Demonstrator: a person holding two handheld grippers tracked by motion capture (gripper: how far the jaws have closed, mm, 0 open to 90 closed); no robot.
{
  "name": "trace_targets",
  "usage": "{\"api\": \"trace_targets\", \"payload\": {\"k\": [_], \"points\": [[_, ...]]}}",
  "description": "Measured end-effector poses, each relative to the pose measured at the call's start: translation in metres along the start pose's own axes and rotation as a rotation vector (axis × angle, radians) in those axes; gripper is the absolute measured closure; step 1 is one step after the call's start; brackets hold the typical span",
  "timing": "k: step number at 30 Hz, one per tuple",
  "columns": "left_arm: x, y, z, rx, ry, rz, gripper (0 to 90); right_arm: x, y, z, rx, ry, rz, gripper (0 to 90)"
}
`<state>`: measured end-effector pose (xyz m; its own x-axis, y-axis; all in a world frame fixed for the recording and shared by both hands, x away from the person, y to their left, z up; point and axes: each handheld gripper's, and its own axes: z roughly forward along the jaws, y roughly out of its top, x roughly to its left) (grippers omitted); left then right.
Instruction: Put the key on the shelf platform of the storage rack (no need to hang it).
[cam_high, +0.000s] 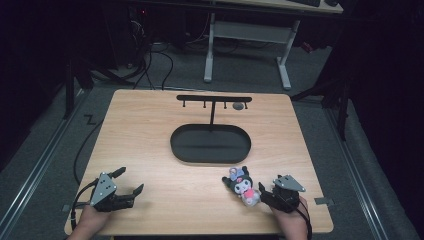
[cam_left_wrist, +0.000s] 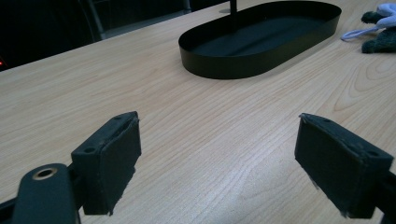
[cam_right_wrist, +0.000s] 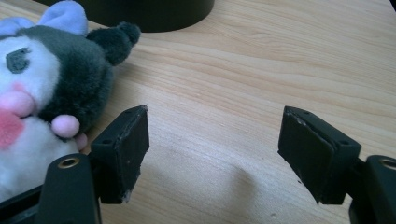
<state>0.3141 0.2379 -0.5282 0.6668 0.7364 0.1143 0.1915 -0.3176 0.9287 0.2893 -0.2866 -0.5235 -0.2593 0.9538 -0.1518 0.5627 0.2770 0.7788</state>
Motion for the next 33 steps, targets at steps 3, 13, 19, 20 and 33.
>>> {"api": "trace_targets", "payload": {"k": [3, 13, 19, 20, 33], "points": [[0.0, 0.0, 0.0, -0.001, 0.001, -0.004, 15.4, 0.0, 0.0, 0.0, -0.001, 0.006, 0.01, 24.3], [0.001, 0.0, 0.001, 0.002, 0.0, -0.006, 15.4, -0.006, -0.004, -0.003, -0.012, 0.01, 0.05, 23.3], [0.001, 0.0, 0.002, 0.004, 0.003, -0.012, 15.4, -0.007, -0.003, -0.003, -0.024, 0.003, 0.048, 23.1], [0.002, 0.001, 0.002, 0.008, 0.01, -0.019, 15.4, -0.008, -0.002, -0.004, -0.035, 0.01, 0.063, 23.1], [0.0, 0.0, 0.001, 0.009, 0.016, -0.01, 15.4, -0.019, -0.003, -0.008, -0.009, 0.04, 0.104, 22.0]]}}
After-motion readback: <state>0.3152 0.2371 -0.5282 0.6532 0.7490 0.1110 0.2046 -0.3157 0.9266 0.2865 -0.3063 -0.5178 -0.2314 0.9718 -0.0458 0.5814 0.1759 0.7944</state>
